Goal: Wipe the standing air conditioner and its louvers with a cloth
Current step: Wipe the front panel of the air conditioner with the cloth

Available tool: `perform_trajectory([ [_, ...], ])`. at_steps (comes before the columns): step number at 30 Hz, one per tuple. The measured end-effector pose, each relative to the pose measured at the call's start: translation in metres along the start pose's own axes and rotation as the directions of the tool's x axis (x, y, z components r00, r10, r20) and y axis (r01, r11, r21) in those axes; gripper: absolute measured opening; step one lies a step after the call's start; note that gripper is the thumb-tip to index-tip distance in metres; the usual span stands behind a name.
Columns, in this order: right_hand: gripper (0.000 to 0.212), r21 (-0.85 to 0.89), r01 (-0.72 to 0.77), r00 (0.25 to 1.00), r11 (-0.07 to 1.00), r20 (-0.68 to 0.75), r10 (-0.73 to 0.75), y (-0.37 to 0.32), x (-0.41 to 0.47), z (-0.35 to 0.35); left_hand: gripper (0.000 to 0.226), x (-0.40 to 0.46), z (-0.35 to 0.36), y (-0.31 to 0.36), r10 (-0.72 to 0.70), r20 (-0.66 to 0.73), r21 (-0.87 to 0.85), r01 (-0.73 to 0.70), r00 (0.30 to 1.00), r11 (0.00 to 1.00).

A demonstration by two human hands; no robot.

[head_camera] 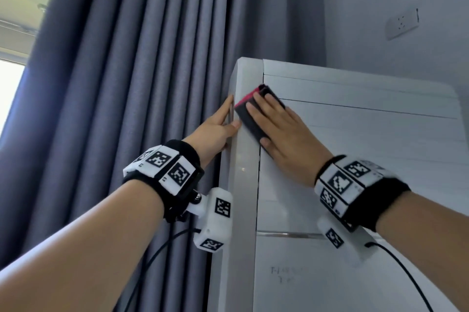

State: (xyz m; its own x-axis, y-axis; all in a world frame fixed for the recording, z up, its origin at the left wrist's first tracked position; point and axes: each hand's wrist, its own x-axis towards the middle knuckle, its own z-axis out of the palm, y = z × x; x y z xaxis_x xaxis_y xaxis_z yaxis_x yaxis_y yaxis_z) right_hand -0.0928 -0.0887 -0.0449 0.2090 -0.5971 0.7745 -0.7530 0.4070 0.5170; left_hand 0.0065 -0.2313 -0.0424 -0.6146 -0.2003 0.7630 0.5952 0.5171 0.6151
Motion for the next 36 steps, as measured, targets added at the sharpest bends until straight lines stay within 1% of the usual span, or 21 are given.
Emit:
perform_trajectory([
  [3, 0.061, -0.004, 0.033, 0.997, 0.999, 0.066, -0.033, -0.004, -0.015, 0.004, 0.059, -0.004, 0.002, 0.0, -0.009, 0.002, -0.011, 0.009, 1.0, 1.0],
  [5, 0.061, -0.008, 0.031, 0.996, 0.999, 0.083, -0.03, 0.001, -0.01, -0.002, 0.059, -0.005, 0.002, 0.002, -0.011, 0.003, -0.023, 0.011, 1.0, 1.0],
  [8, 0.062, -0.008, -0.032, 0.997, 0.999, 0.063, 0.032, 0.01, 0.005, -0.011, 0.057, -0.007, 0.004, 0.002, 0.003, -0.017, -0.031, -0.003, 1.0, 1.0],
  [11, 0.061, -0.001, -0.072, 0.997, 0.997, 0.019, 0.072, -0.001, 0.009, -0.009, 0.055, -0.007, 0.006, 0.0, 0.022, -0.033, -0.063, -0.024, 0.999, 0.998],
  [14, 0.059, 0.008, -0.05, 0.998, 0.999, -0.025, 0.051, -0.023, 0.005, 0.003, 0.053, -0.009, 0.01, -0.003, 0.044, -0.07, -0.061, -0.048, 0.997, 0.997],
  [16, 0.06, 0.033, -0.055, 0.998, 0.998, -0.035, 0.056, -0.031, 0.006, 0.007, 0.051, -0.01, 0.011, -0.003, 0.024, -0.085, -0.071, -0.03, 0.996, 0.997],
  [18, 0.06, 0.051, -0.046, 0.999, 0.998, -0.024, 0.048, -0.029, 0.007, 0.004, 0.051, -0.01, 0.011, 0.002, -0.006, -0.095, -0.067, 0.0, 0.995, 0.998],
  [21, 0.06, 0.002, -0.008, 1.0, 1.0, -0.003, 0.008, -0.013, -0.001, 0.0, 0.051, -0.009, 0.014, 0.01, -0.004, -0.124, -0.092, -0.008, 0.992, 0.996],
  [22, 0.06, -0.003, -0.022, 1.0, 1.0, -0.002, 0.022, -0.006, -0.006, -0.001, 0.052, -0.008, 0.017, 0.013, 0.007, -0.159, -0.041, -0.014, 0.987, 0.999],
  [23, 0.061, 0.004, -0.056, 0.998, 0.998, -0.003, 0.056, 0.0, -0.011, -0.001, 0.056, -0.006, 0.019, 0.015, 0.038, -0.198, 0.074, -0.024, 0.979, 0.997],
  [24, 0.061, 0.016, -0.101, 0.995, 0.995, -0.006, 0.101, 0.008, -0.017, -0.001, 0.062, -0.003, 0.022, 0.017, 0.103, -0.222, 0.242, -0.047, 0.97, 0.969],
  [25, 0.062, 0.023, -0.149, 0.989, 0.989, -0.012, 0.149, 0.015, -0.023, -0.002, 0.067, -0.001, 0.026, 0.018, 0.182, -0.214, 0.425, -0.076, 0.96, 0.902],
  [27, 0.063, 0.026, -0.241, 0.97, 0.97, -0.025, 0.242, 0.032, -0.038, -0.003, 0.072, 0.001, 0.037, 0.021, 0.303, -0.143, 0.724, -0.109, 0.942, 0.681],
  [28, 0.063, 0.027, -0.284, 0.958, 0.958, -0.026, 0.285, 0.039, -0.046, -0.004, 0.074, 0.0, 0.045, 0.022, 0.333, -0.091, 0.82, -0.119, 0.939, 0.56],
  [29, 0.062, 0.026, -0.324, 0.946, 0.946, -0.021, 0.324, 0.045, -0.052, -0.005, 0.074, 0.0, 0.051, 0.022, 0.338, -0.03, 0.883, -0.133, 0.941, 0.45],
  [30, 0.062, 0.027, -0.355, 0.934, 0.934, -0.014, 0.356, 0.049, -0.057, -0.006, 0.074, 0.0, 0.058, 0.022, 0.323, 0.026, 0.92, -0.149, 0.946, 0.362],
  [32, 0.063, 0.039, -0.387, 0.922, 0.921, -0.012, 0.388, 0.047, -0.056, -0.008, 0.072, -0.001, 0.067, 0.018, 0.272, 0.082, 0.959, -0.151, 0.959, 0.241],
  [34, 0.064, 0.038, -0.362, 0.932, 0.931, -0.023, 0.363, 0.037, -0.045, -0.009, 0.07, -0.002, 0.07, 0.013, 0.272, 0.078, 0.978, -0.126, 0.959, 0.164],
  [36, 0.064, 0.055, -0.302, 0.952, 0.952, -0.043, 0.305, 0.024, -0.033, -0.005, 0.072, -0.002, 0.071, 0.009, 0.301, 0.06, 0.981, -0.113, 0.952, 0.16],
])
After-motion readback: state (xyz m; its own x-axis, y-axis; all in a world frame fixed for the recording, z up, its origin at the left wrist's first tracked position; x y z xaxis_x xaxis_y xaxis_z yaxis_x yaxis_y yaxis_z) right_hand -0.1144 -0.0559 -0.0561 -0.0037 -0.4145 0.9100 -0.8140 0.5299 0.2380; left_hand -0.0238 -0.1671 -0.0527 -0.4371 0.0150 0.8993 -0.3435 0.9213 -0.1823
